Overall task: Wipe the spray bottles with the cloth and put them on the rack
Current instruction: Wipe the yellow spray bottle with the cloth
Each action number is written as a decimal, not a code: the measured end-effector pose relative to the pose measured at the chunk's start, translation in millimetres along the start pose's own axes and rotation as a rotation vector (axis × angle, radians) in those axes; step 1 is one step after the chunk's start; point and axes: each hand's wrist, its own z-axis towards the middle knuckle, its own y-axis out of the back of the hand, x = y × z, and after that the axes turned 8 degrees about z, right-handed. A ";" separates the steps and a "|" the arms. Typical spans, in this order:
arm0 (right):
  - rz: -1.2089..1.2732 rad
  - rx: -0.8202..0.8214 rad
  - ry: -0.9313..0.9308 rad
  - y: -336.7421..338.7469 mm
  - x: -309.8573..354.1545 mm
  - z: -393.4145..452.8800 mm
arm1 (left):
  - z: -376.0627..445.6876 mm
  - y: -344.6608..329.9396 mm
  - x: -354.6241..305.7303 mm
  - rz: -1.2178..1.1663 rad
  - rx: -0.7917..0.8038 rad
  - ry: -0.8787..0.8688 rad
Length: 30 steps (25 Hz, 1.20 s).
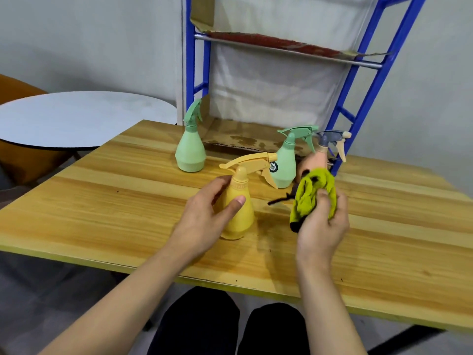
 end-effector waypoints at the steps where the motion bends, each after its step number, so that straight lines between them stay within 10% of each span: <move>1: 0.100 0.002 0.031 -7.7 9.5 0.9 | -0.3 -1.2 1.1 -0.010 0.001 -0.002; 14: -0.064 0.483 0.329 -42.0 10.2 -3.3 | 1.0 -15.5 19.9 -0.078 -0.006 -0.094; 22: 0.218 0.653 -0.117 -7.1 6.2 6.7 | -4.7 -17.5 17.1 -0.093 0.023 -0.059; 30: 0.180 0.285 0.032 2.9 17.6 7.3 | -6.1 -16.1 13.4 -0.074 0.035 -0.045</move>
